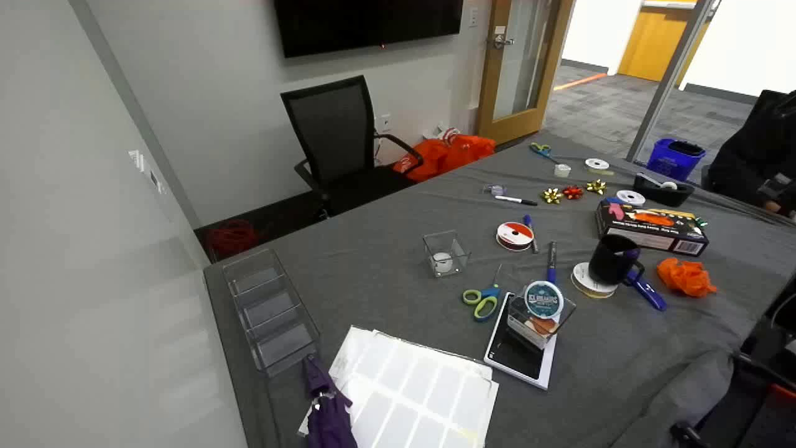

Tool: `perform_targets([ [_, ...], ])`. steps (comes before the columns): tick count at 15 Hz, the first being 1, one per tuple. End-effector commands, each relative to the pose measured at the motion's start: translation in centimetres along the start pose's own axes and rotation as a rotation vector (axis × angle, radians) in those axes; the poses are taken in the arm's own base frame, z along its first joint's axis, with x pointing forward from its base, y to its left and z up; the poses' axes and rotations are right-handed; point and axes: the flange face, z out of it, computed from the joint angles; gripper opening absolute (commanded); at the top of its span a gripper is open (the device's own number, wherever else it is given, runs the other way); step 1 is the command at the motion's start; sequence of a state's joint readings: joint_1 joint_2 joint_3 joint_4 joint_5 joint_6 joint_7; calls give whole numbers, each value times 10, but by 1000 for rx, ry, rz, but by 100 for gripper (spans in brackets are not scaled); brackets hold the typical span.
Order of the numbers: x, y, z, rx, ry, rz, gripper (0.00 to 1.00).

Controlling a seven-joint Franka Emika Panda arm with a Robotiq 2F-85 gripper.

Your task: Put the pen in the cup

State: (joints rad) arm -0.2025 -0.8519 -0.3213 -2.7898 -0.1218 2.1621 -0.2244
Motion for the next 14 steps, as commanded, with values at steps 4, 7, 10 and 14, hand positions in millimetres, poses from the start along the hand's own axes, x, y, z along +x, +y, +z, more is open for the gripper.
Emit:
perform_targets([
  [4,-1,-1,1,2,-5,-1,100],
  [7,-1,-1,1,2,-5,-1,100],
  [10,-1,-1,1,2,-5,-1,100],
  [14,2,-5,2,9,1,15,100],
])
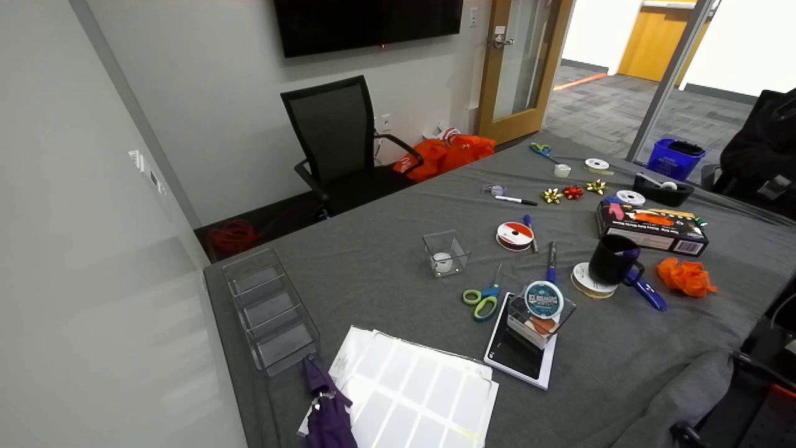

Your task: Put the pen in the cup

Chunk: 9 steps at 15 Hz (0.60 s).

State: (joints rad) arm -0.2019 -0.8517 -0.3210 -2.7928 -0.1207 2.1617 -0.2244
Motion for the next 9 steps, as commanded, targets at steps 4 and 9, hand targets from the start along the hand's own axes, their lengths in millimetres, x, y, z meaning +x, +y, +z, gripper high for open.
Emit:
perform_targets([
  [4,26,-41,6,26,51,207,100],
  [9,65,-95,38,17,103,492,100],
])
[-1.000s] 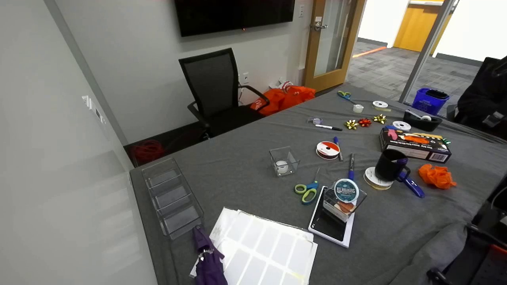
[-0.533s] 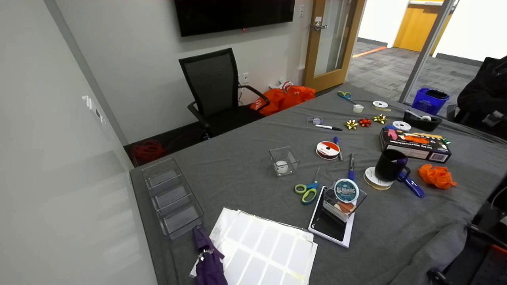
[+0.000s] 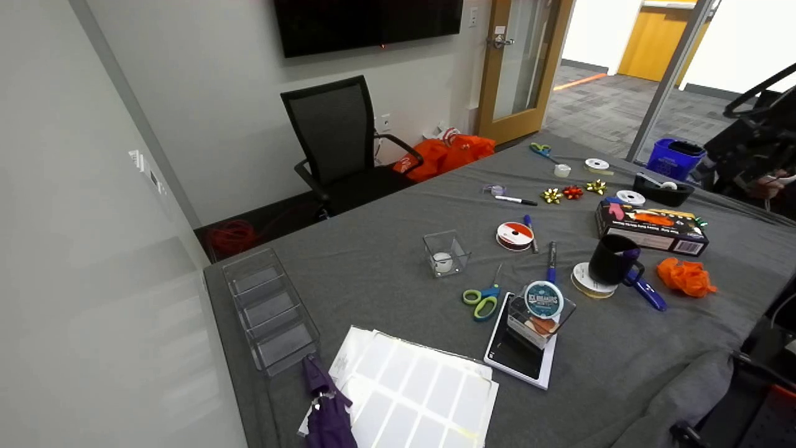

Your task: Put the pen in the cup

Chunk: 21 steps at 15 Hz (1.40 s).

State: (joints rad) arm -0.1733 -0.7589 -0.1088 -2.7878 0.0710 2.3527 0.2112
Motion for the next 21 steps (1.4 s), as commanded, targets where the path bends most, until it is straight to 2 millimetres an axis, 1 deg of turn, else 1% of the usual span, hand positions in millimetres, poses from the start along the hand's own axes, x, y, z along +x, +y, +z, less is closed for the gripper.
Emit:
perform_targets([
  [1,15,-42,41,-30,6,193,100],
  [3,19,-63,62,-55,13,305,100],
  [4,20,-70,72,-68,17,358,100],
  [7,28,-86,99,-111,16,527,100],
  [10,39,-100,121,-160,12,700,100],
  [14,57,-125,141,-234,28,914,100],
  [16,66,-134,152,-280,50,988,100],
  [19,75,-147,164,-344,39,1044,100],
  [21,79,-155,167,-390,-22,1015,100],
])
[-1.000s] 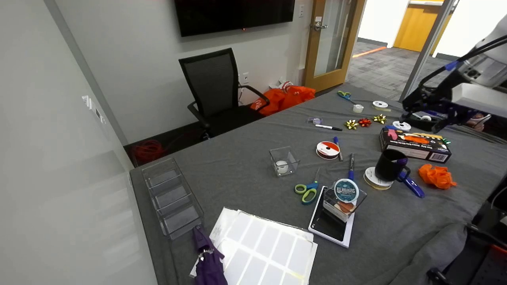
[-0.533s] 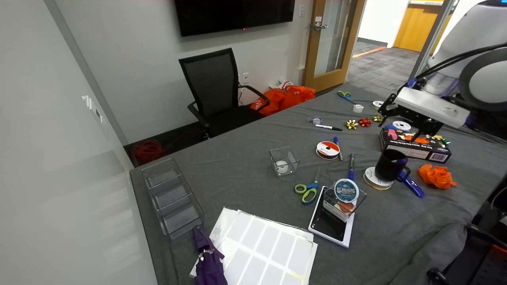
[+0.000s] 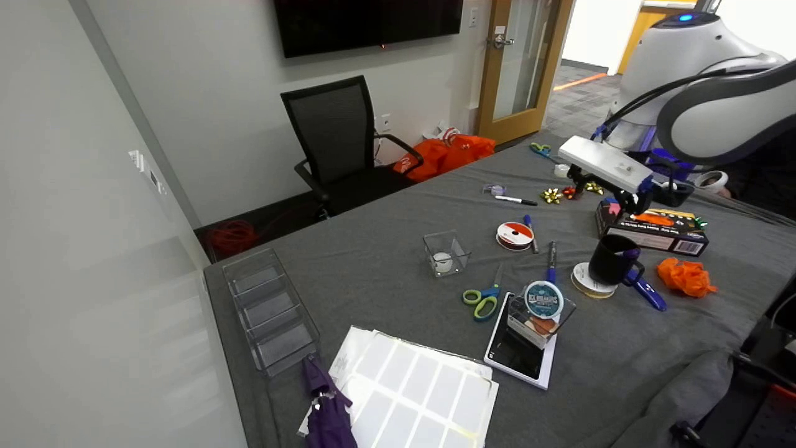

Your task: Put the pen in the cup

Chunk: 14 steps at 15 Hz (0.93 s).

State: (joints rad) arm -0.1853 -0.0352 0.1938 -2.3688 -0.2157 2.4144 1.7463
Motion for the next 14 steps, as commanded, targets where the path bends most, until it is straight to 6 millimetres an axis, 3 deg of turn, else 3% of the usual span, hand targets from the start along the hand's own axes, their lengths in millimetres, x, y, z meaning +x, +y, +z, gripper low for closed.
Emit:
perform_targets([
  [1,-7,-19,2,-119,-31,-69,100],
  [4,-9,-24,-7,-168,-46,-209,100],
  [7,-4,-33,-28,-144,-41,-374,100],
  [8,-8,-26,-17,-144,-32,-279,100],
  [14,-5,-33,-27,-129,-34,-352,100],
])
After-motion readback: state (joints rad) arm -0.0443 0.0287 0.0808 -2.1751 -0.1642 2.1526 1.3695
